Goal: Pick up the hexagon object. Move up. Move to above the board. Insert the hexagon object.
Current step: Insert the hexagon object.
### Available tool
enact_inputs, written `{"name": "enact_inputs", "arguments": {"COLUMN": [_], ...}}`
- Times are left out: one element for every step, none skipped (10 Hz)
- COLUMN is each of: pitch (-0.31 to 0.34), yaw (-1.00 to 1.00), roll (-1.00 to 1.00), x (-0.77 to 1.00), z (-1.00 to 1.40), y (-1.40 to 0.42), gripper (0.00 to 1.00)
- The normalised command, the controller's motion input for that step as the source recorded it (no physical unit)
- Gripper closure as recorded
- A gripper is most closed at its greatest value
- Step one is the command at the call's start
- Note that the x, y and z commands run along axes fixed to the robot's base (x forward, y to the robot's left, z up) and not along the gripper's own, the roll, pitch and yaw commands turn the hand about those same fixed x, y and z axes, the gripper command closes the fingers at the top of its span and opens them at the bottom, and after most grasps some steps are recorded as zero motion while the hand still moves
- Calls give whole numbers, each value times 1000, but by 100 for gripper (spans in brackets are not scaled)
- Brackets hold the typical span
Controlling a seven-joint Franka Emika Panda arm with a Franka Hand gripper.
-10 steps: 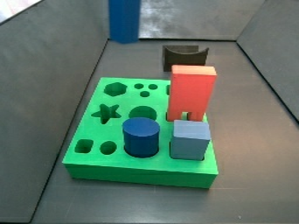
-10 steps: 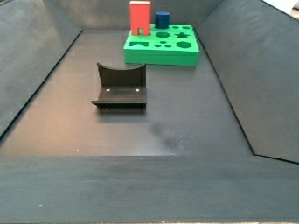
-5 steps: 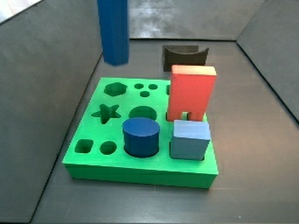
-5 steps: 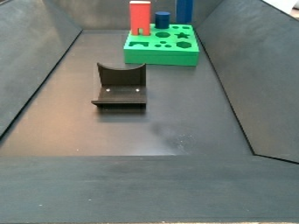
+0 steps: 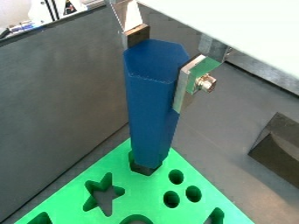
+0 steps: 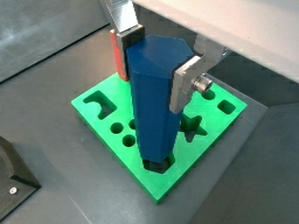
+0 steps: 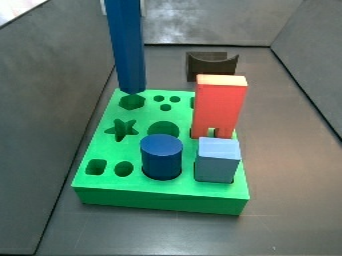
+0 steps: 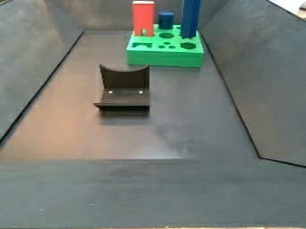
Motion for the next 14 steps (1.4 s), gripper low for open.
{"name": "enact_inputs", "arguments": {"pitch": [-17, -66, -51, -94, -69, -74, -39, -41, -37, -83, -99, -137, -130, -139], "yaw": [0, 0, 0, 0, 0, 0, 0, 11, 3, 0, 0, 0, 0, 0], "roll": [19, 34, 24, 30, 30, 61, 79, 107, 40, 24, 11, 14, 14, 31], "x": [0, -14, 0, -34, 0, -60, -34, -60, 0, 0, 0, 0, 0, -14], "z": [-254, -340, -377, -380, -371, -377, -383, -403, -380, -417, -466, -511, -500, -494], "y": [0, 0, 0, 0, 0, 0, 0, 0, 0, 0, 0, 0, 0, 0], "gripper": [100, 100, 100, 100, 100, 100, 100, 100, 100, 100, 100, 100, 100, 100]}}
